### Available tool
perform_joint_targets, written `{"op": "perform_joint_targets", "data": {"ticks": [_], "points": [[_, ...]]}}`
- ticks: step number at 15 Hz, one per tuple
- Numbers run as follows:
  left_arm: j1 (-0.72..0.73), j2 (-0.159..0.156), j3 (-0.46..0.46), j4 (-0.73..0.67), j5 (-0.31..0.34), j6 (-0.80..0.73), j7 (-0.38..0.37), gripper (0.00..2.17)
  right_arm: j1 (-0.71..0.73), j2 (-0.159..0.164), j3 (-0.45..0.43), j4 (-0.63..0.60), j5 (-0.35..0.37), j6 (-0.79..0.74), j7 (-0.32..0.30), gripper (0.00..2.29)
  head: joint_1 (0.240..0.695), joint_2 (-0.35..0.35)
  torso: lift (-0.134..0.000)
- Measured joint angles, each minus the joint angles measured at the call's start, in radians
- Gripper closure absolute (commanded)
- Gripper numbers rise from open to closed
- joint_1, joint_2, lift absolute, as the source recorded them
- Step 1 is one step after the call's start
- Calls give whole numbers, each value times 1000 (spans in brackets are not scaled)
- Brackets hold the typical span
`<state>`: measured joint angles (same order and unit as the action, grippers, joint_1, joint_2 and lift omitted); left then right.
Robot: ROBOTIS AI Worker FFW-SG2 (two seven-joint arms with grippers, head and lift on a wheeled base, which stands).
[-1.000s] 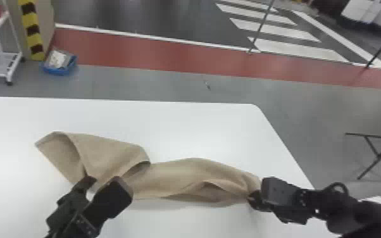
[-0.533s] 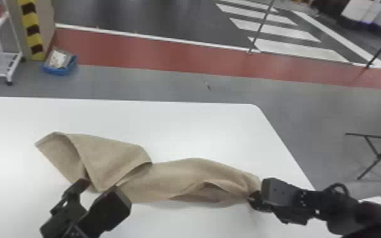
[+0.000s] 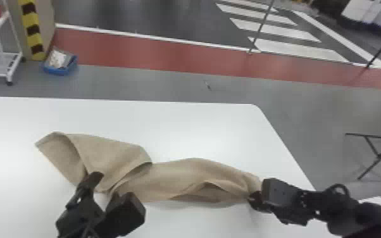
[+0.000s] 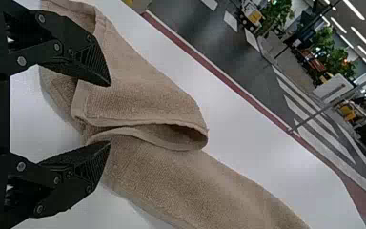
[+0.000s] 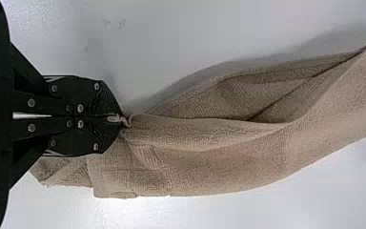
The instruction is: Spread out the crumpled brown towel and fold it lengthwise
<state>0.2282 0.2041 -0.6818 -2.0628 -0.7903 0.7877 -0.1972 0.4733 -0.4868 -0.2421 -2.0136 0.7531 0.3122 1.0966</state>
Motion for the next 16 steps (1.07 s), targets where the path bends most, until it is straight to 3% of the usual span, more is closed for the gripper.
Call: {"op": "perform_joint_targets", "data": {"ticks": [8, 16], "points": [[26, 30, 7, -39, -65, 36, -6, 539, 1, 3, -2, 1, 0, -2, -7, 2145, 695, -350, -124], [2, 17, -5, 33, -67, 13, 13, 616, -2, 8, 0, 9, 0, -3, -7, 2145, 695, -350, -124]]}}
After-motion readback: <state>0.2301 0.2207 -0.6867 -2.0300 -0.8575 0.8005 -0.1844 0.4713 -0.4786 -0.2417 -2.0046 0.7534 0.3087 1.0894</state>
